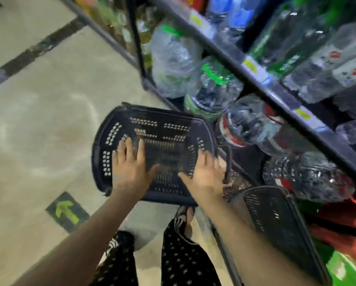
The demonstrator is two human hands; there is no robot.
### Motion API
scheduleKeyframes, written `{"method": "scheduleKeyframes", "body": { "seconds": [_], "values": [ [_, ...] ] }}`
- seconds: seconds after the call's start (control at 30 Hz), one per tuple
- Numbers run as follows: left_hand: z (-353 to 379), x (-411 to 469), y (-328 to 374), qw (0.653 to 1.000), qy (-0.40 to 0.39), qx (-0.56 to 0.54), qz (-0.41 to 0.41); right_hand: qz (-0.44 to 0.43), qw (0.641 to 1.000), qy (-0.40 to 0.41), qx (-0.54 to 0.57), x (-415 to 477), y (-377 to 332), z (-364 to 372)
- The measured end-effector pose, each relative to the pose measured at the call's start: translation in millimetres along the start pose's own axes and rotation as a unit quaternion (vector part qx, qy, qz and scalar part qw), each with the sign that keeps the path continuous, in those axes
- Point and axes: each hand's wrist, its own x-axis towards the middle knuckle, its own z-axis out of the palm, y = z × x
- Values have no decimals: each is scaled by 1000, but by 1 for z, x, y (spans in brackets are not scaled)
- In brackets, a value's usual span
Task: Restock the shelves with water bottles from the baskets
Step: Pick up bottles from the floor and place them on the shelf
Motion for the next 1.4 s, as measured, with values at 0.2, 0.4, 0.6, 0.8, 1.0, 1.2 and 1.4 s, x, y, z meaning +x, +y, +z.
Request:
{"method": "scheduleKeyframes", "body": {
  "seconds": [0.2, 0.4, 0.6, 0.8, 1.0, 1.2, 1.4],
  "values": [
    [43, -84, -138, 986, -87, -15, -143, -91, 987, -104, -85, -35, -105, 81],
    [67, -161, -257, 952, -104, -61, -281, -191, 952, -165, -172, -66, -224, 147],
    [88, -232, -358, 900, -105, -124, -404, -294, 910, -185, -225, -104, -339, 208],
    [114, -282, -426, 844, -132, -166, -493, -354, 876, -215, -245, -131, -424, 260],
    [135, -292, -487, 791, -133, -206, -561, -380, 858, -235, -253, -129, -486, 298],
    [138, -267, -539, 721, -115, -265, -629, -404, 832, -262, -275, -92, -554, 321],
    [137, -214, -602, 601, -72, -373, -703, -441, 806, -270, -288, -33, -656, 344]
  ]
}}
